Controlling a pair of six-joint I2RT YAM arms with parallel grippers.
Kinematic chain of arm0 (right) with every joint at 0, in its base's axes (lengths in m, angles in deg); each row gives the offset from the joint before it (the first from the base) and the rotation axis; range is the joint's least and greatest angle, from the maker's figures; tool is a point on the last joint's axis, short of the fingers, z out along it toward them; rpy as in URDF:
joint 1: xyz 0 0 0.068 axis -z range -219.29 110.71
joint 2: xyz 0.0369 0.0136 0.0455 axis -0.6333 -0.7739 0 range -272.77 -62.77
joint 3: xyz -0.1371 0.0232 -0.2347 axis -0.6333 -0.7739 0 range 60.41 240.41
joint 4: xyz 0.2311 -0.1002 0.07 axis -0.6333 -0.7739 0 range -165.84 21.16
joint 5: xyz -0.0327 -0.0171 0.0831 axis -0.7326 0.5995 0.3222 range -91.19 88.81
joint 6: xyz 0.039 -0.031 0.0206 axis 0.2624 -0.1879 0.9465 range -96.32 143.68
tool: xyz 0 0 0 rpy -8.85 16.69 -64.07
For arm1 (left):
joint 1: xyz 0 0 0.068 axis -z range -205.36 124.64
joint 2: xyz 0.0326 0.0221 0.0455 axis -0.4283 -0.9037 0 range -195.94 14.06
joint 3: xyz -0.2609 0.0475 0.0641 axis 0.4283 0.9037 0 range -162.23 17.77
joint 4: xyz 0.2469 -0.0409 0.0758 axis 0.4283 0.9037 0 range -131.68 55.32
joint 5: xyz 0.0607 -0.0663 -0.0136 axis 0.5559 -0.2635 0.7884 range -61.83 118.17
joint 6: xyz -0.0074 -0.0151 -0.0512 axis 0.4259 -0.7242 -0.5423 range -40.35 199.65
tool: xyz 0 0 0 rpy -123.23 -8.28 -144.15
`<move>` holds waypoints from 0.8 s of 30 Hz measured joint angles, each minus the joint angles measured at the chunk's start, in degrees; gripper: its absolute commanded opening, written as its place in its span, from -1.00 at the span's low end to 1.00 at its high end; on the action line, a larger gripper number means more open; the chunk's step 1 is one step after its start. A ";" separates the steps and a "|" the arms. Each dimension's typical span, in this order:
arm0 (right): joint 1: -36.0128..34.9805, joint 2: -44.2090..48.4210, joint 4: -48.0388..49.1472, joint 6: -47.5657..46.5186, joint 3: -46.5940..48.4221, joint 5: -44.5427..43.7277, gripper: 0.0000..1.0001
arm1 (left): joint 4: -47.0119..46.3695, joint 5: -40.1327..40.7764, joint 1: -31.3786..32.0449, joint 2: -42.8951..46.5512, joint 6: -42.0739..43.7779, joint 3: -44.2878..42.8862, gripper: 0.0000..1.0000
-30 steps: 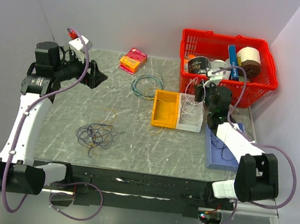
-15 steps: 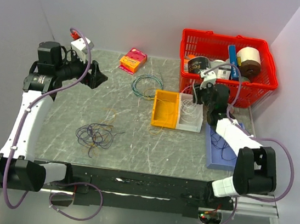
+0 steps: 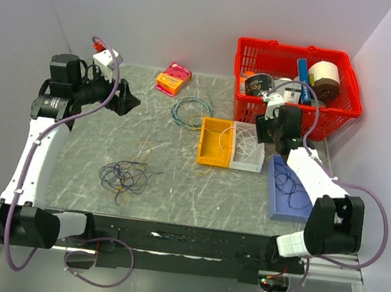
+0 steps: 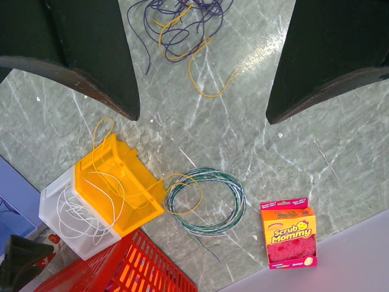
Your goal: Untangle the cables
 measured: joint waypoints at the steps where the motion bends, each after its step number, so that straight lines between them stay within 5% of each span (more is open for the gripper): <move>1: 0.00 0.66 -1.05 0.13 0.31 0.26 0.28 | 0.00 0.00 0.00 -0.02 0.00 0.00 0.83; 7: -1.36 6.80 -4.26 3.28 0.57 2.75 0.37 | -0.26 0.02 0.00 -0.07 -0.07 0.04 0.82; 12: -10.40 8.28 -3.96 4.74 0.57 2.05 -0.05 | -0.90 0.00 0.00 -0.13 -0.31 0.92 0.82; 16: -16.24 1.07 -6.21 5.05 4.39 2.97 0.04 | -0.85 0.00 0.00 -0.22 -0.26 1.25 0.83; 24: -16.61 -13.25 -9.70 6.36 12.48 2.03 0.09 | -0.33 0.07 0.00 -0.20 0.02 1.25 0.83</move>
